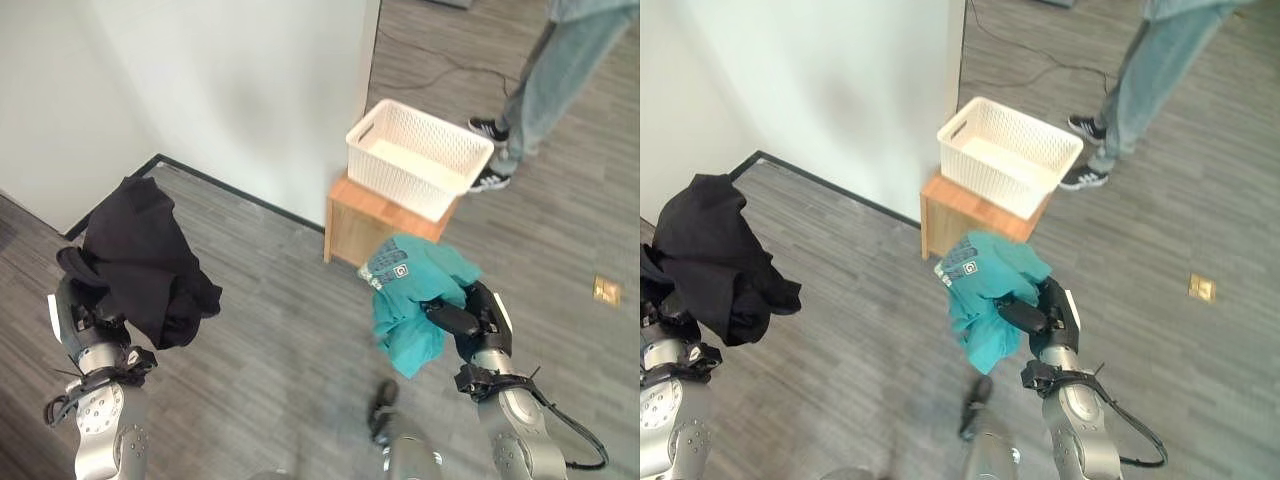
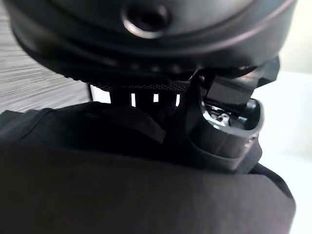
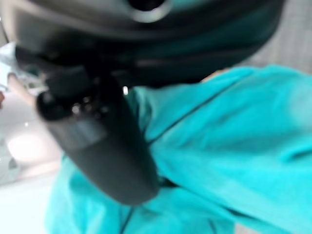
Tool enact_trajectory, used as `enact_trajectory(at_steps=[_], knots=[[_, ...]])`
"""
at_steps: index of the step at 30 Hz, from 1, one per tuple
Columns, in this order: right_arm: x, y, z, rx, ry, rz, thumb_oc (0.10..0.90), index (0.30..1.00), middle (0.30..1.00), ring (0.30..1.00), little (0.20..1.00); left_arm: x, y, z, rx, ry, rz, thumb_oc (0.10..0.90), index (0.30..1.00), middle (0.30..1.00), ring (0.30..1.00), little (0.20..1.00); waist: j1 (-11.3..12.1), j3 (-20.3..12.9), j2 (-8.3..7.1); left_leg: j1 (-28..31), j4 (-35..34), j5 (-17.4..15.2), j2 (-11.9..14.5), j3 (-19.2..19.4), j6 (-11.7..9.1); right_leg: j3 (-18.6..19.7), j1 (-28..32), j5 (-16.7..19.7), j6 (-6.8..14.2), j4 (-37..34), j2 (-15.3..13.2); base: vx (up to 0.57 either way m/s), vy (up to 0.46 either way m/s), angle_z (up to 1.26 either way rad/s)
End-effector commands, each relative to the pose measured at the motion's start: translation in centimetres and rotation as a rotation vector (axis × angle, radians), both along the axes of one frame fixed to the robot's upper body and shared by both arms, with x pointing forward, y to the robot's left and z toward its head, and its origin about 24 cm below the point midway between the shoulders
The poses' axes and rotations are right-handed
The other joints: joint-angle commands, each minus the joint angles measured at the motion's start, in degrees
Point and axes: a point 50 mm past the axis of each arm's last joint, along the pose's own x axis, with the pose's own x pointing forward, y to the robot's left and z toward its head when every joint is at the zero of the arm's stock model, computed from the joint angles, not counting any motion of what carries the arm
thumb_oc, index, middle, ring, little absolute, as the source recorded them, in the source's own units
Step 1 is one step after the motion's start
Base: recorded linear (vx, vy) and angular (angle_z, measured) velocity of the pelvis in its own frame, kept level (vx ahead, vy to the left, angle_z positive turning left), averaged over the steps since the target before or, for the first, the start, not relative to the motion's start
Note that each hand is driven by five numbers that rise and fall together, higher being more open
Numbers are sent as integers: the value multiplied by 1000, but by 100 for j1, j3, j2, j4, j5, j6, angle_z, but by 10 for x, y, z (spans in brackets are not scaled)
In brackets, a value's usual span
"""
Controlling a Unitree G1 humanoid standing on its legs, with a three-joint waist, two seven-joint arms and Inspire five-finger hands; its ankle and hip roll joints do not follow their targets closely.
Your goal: Pick up bed clothes into laundry basket.
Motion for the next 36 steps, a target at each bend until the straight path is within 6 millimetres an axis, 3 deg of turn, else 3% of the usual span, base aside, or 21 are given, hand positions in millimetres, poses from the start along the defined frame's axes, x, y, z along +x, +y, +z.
enact_trajectory(at_steps=[1,2,3,4,5,6,7,8,10,11,14,16,21,27,36], knots=[[4,-13,69,-99,-347,-65,400,300,300,300,300,12,6,90,277,-358,-51,400,300,300,300,300,-256,-233,-238,-42,-671,278,-188,-22,546,-453,900,-43,1741,-1181,-948,366,-124,26],[4,-13,69,-101,-347,-66,400,300,300,300,300,12,6,90,277,-358,-51,400,300,300,300,300,-278,-229,-216,-43,-656,267,-158,-46,532,-487,914,-69,1738,-1155,-938,490,-257,33],[2,-20,72,-112,-350,-85,400,300,300,300,300,14,4,86,276,-340,-70,400,300,300,300,300,-344,-280,-193,-120,4,475,159,-221,376,-417,1064,-218,1596,-1007,-814,472,-379,18],[3,-23,75,-126,-360,-101,400,300,300,300,300,16,0,86,264,-348,-83,400,300,300,300,300,-386,-306,-230,-394,802,903,389,-348,273,-339,1260,-255,1412,-1243,-573,615,-529,39],[5,-26,86,-141,-398,-100,400,300,300,300,300,16,1,86,246,-358,-83,400,300,300,300,300,-276,-297,-289,-773,1691,1316,525,-356,198,-456,1589,-399,1253,-1451,-430,276,-353,58],[5,-26,86,-141,-401,-101,400,300,300,300,300,16,1,86,245,-360,-83,400,300,300,300,300,-316,-303,-283,-886,1802,1308,550,-420,186,-509,1588,-352,1221,-1507,-416,321,-385,38],[9,-34,109,-187,-480,-138,400,300,300,300,300,17,-5,84,206,-374,-99,400,300,300,300,300,-57,-163,-410,-1741,2627,1330,240,-923,260,-466,2082,-532,1024,-1907,-202,304,-292,-8],[14,-36,121,-215,-514,-155,400,300,300,300,300,18,-6,82,192,-371,-99,400,300,300,300,300,35,-155,-423,-2006,2364,1130,217,-944,302,-491,2223,-638,1056,-1960,-142,319,-273,-72],[17,-39,129,-224,-533,-163,400,300,300,300,300,20,-6,79,173,-365,-102,400,300,300,300,300,74,-152,-467,-2099,2025,1106,259,-887,355,-450,2286,-661,1075,-1960,-153,273,-43,-68],[17,-42,140,-267,-558,-154,400,300,300,300,300,19,-7,71,153,-337,-104,400,300,300,300,300,138,-220,-434,-2002,1126,989,319,-890,384,-363,2368,-753,1139,-1960,-115,426,33,-24],[15,-45,148,-349,-553,-139,400,300,300,300,300,22,-7,65,145,-307,-111,400,300,300,300,300,189,-349,-319,-1830,-161,1387,302,-1087,253,-229,2514,-893,1168,-1960,-36,294,52,-35],[15,-47,158,-430,-558,-131,400,300,300,300,300,25,-11,66,160,-307,-140,400,300,300,300,300,159,-390,-292,-1801,-392,1530,259,-1127,229,-184,2574,-941,1152,-1960,-9,167,39,-49],[20,-58,169,-550,-512,-117,400,300,300,300,300,26,-12,63,167,-290,-190,400,300,300,300,300,113,-497,-234,-1446,-837,1466,152,-1159,279,-116,2691,-977,1159,-1960,28,142,91,-3],[41,-66,176,-699,-368,-46,400,300,300,300,300,22,-11,57,165,-253,-230,400,300,300,300,300,390,-521,-461,-1159,-1005,1297,-2,-1013,429,-15,2697,-838,1265,-1960,-98,50,69,-8],[65,-59,177,-899,-248,0,400,300,300,300,300,16,-9,49,164,-210,-245,400,300,300,300,300,711,-500,-581,-1102,-1133,1195,-148,-979,556,2,2603,-680,1426,-1931,-241,11,57,-2]])
